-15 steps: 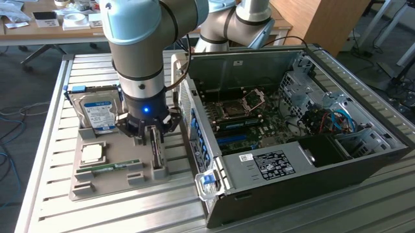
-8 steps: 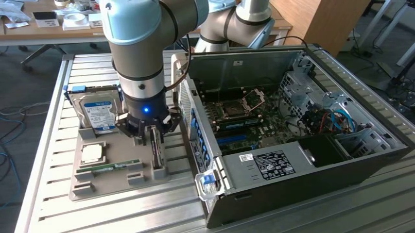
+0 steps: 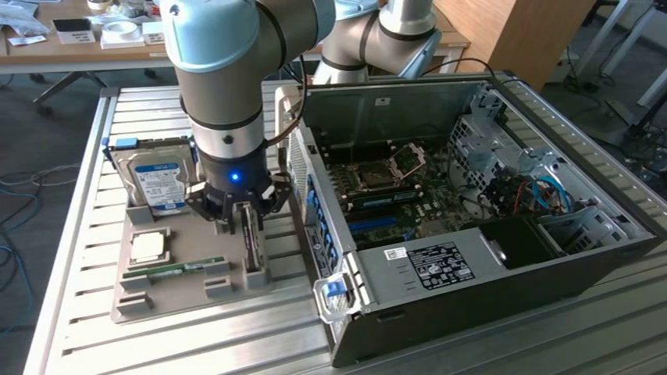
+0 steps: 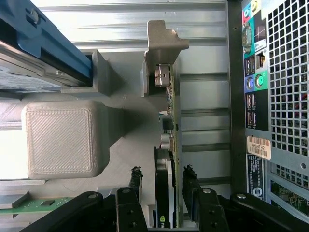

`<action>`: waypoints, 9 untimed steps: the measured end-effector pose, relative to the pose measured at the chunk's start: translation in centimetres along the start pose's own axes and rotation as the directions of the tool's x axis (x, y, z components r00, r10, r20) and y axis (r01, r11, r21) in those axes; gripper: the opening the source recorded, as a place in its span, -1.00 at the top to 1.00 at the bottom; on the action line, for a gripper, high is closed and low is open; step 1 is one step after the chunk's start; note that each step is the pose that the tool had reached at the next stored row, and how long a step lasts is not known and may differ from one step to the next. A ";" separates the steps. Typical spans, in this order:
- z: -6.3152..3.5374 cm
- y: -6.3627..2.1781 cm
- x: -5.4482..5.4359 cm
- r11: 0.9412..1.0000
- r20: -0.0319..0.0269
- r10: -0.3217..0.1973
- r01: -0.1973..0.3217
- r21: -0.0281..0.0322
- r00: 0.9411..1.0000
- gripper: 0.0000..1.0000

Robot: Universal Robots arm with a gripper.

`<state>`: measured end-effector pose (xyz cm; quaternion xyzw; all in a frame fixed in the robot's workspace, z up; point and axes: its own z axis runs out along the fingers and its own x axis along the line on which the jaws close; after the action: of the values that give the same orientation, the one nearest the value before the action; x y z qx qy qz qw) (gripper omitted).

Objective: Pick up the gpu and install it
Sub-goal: 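Pick up the gpu and move the gpu toward the slot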

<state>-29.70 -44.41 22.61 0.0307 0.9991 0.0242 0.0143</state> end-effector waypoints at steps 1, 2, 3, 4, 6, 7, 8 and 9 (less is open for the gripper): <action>0.00 0.00 0.0 1.000 0.000 0.000 0.000 0.000 1.000 0.06; 0.00 0.00 0.0 1.000 0.000 0.000 0.000 0.000 1.000 0.06; 0.00 0.00 0.0 1.000 0.000 0.000 0.000 0.000 1.000 0.06; 0.00 0.00 0.0 1.000 0.000 0.000 0.000 0.000 1.000 0.06; 0.00 0.00 0.0 1.000 0.000 0.000 0.000 0.000 1.000 0.09; 0.00 0.00 0.0 1.000 0.000 0.000 0.000 0.000 1.000 0.22; 0.00 0.00 0.0 1.000 0.000 0.000 0.000 0.000 1.000 0.22; 0.00 0.00 0.0 1.000 0.000 0.000 0.000 0.000 1.000 0.22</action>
<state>-29.70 -44.40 22.61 0.0307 0.9991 0.0242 0.0143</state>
